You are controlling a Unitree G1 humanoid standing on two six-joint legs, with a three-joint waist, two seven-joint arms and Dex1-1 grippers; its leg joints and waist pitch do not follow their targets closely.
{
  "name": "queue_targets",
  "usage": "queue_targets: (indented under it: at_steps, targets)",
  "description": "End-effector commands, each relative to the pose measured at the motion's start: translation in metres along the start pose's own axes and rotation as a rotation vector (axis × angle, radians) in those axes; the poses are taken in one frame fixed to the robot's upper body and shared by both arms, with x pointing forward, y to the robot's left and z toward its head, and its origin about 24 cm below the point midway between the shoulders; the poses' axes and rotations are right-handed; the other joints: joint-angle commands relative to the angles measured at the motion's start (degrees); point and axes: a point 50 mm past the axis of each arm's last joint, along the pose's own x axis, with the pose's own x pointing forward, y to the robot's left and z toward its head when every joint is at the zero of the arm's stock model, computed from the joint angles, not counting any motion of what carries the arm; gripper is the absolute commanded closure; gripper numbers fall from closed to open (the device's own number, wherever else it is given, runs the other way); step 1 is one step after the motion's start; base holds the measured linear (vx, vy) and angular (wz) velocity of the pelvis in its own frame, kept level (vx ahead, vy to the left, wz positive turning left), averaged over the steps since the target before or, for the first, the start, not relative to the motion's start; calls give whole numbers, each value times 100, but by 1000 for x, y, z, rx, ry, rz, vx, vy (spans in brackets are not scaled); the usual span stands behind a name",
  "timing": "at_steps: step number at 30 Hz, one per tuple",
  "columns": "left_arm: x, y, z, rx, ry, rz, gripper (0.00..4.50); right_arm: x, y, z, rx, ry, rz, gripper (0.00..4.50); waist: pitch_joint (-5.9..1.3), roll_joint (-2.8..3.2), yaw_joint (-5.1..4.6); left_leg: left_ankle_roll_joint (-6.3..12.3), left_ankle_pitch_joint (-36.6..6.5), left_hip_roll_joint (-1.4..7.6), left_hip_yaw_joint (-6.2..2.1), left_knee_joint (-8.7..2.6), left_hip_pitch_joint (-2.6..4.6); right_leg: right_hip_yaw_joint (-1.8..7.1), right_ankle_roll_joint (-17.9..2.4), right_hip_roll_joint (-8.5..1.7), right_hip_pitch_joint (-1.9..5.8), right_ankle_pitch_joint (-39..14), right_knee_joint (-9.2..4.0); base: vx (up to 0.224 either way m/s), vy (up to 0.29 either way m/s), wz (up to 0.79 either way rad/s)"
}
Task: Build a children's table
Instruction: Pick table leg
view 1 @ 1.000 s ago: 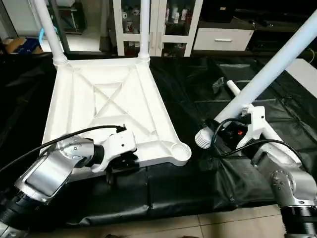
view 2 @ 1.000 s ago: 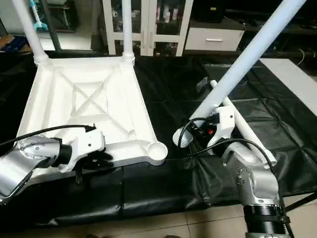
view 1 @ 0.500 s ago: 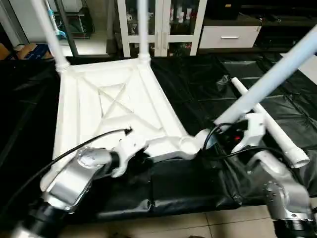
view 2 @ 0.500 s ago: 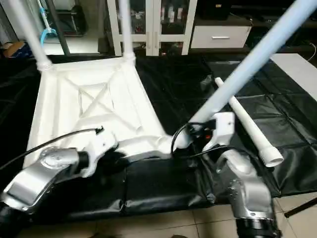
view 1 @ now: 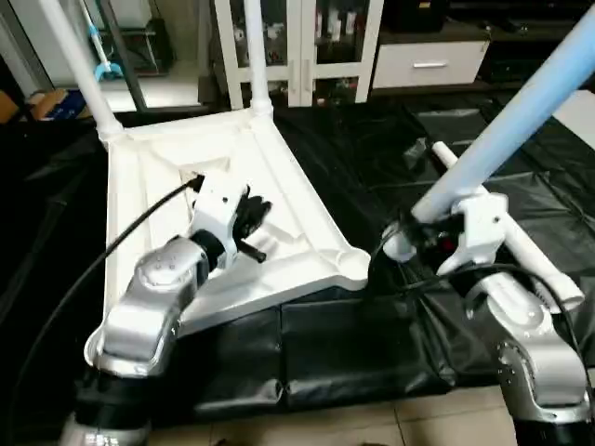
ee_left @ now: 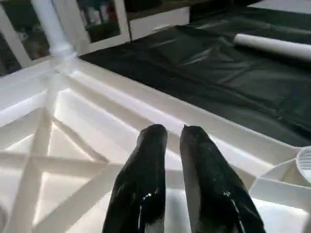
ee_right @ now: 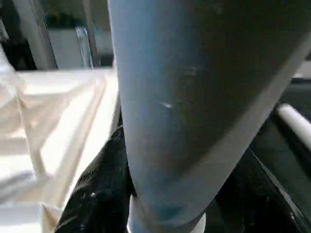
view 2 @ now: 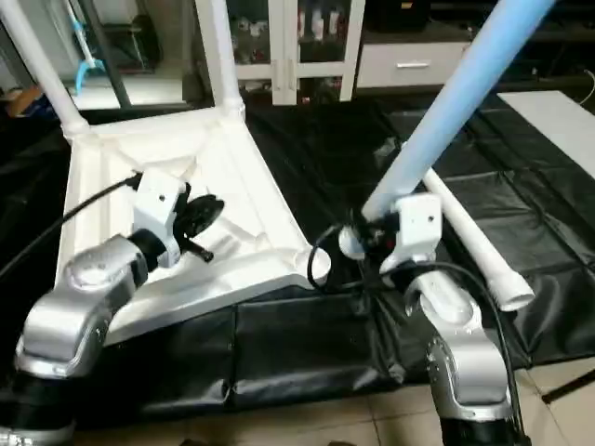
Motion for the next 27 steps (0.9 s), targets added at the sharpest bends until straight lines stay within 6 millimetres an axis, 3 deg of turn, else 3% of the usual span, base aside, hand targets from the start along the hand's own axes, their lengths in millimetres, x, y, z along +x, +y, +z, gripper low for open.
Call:
queue_targets:
  at_steps: [1,2,3,4,5,6,7,8,9,10,11,12,13,14,15,16,17,18,19,20,21,22,23,24,25,26,27]
  targets:
    - [-3,-2,7,1,-19,42,380,-1,-2,4,7,-4,-3,267,-331,171,-153,1171,-1672,643,-815,-900,121,-280,-1457,-63,144,-535,134,-3,-107,31]
    - [-4,-3,6,-9,-14,68,380,-1,-1,2,6,4,5,267,-325,95,-277,1583,-1922,515,-965,-870,86,-322,-1799,-125,170,-753,158,-8,-148,49]
    - [-4,-3,5,-7,-15,87,380,-1,-1,1,0,8,11,267,-324,39,-284,1696,-1968,429,-986,-843,45,-336,-1997,-152,200,-831,134,-8,-148,49]
    - [-4,-3,5,-7,-13,92,380,0,-1,1,1,8,11,267,-307,-34,-302,1678,-1956,179,-1009,-773,-127,-346,-2320,-223,313,-1038,30,-21,-176,52]
    - [-3,-3,2,-2,-8,130,380,2,1,-3,9,9,10,267,-312,-164,-224,1258,-1817,-250,-868,-443,-358,-393,-2507,-335,436,-1784,-288,-55,-183,47]
    - [-3,-3,2,-2,-8,130,380,2,1,-3,9,9,10,267,-349,-240,-151,999,-1633,-503,-575,84,-419,-475,-2531,-541,477,-2448,-599,-55,-183,47]
    - [-1,-4,1,6,-7,154,380,4,1,-5,12,11,1,267,-354,-301,2,892,-1178,-478,-65,1181,-362,-592,-2396,-987,462,-3225,-985,-42,-184,42]
    - [0,-4,1,8,-7,157,380,4,1,-6,12,12,-2,267,-240,-237,-35,903,-1125,-243,-36,1224,-531,-857,-1876,-1143,516,-3120,-934,-13,-180,31]
    - [0,-4,1,12,-9,163,380,5,1,-7,10,14,-7,267,-246,-90,-7,851,-1185,-120,-77,1033,-389,-996,-1592,-1160,550,-3056,-948,-13,-180,31]
    - [2,-3,1,13,-7,175,380,5,0,-8,12,19,-19,267,-313,76,-138,852,-1378,130,-274,468,-339,-1296,-994,-879,791,-2402,-746,5,-143,39]
    - [3,-2,2,20,-11,188,380,4,-2,-9,22,23,-30,267,-381,228,-294,1598,-1219,1018,-1378,-437,49,-1067,-403,-243,363,-1426,481,-3,-184,53]
    - [3,-1,3,23,-14,200,380,4,-2,-11,35,27,-35,267,-441,137,-434,2005,-593,1156,-1653,-415,323,-774,-400,-180,-105,-1651,881,-3,-184,53]
    - [5,-1,3,5,-20,203,380,3,-3,-12,47,34,-39,267,-366,19,-405,2513,123,931,-1656,-215,309,-313,-575,-154,-400,-1814,1101,-5,-232,56]
    - [6,-1,4,-13,-26,203,380,3,-4,-14,56,40,-41,267,-361,56,-297,2992,792,676,-1736,-221,265,-14,-852,-170,-439,-1670,1093,-21,-248,62]
    - [6,-1,4,-50,-27,210,380,3,-4,-16,71,49,-38,267,-362,0,-305,3031,869,430,-1699,-233,209,100,-1075,-140,-374,-1448,942,-21,-248,62]
    - [7,-1,3,-106,-25,219,380,3,-3,-17,84,56,-33,267,-376,-165,-275,2920,792,-129,-1394,-34,14,308,-1960,-290,-50,-496,331,-63,-296,53]
    - [7,-1,-2,-111,4,236,380,3,0,-20,115,70,-10,267,-355,-518,21,2126,-238,-813,-383,1036,-439,622,-2204,-486,351,246,-329,-45,-304,26]
    - [7,-2,-5,-109,18,244,380,3,2,-21,130,76,2,267,-366,-453,133,1508,-415,-762,-345,941,-348,645,-1307,-647,392,-45,-288,-45,-304,26]
    - [6,-3,-8,-90,34,244,380,3,4,-21,137,75,16,267,-319,-593,248,701,-441,-704,-363,785,-360,717,792,-633,434,-555,-336,-44,-286,-1]
    - [6,-3,-9,-91,36,245,380,3,4,-21,137,75,17,267,-359,-554,316,747,-749,-602,-469,778,-479,1031,2003,-893,672,-755,-328,-60,-219,-10]
    - [4,-5,-15,-100,56,252,380,3,6,-22,138,77,31,267,-382,-589,333,848,-881,-594,-518,832,-501,1132,2229,-1002,711,-555,-332,-60,-219,-10]
    - [-2,-9,-23,-96,75,244,380,3,9,-24,137,80,46,267,-365,-607,301,866,-969,-640,-593,922,-485,1156,2164,-1124,712,31,-336,-50,-146,-7]
    - [-5,-10,-23,-123,51,238,380,3,11,-24,135,79,51,267,-314,-591,275,666,-721,-721,-570,789,-370,878,1633,-959,713,524,-364,-51,-121,-5]
    - [-7,-10,-21,-139,15,235,380,3,12,-24,132,78,55,267,-292,-567,279,606,-600,-793,-529,707,-271,770,1460,-811,680,563,-427,-51,-121,-5]
    - [-8,-9,-20,-153,9,244,380,3,13,-23,128,77,63,267,-265,-550,281,670,-443,-854,-461,566,-185,696,1234,-594,676,365,-540,-50,-91,-2]
    - [-9,-8,-18,-166,-2,255,380,3,13,-23,124,74,71,267,-254,-426,285,783,-234,-737,-450,260,-106,521,1129,-390,673,-341,-636,-54,-38,3]
    - [-9,-5,-16,-174,-23,269,380,2,15,-23,120,73,84,267,-240,-213,240,883,-354,-273,-570,-118,89,284,906,-298,543,-960,-716,-54,-38,3]
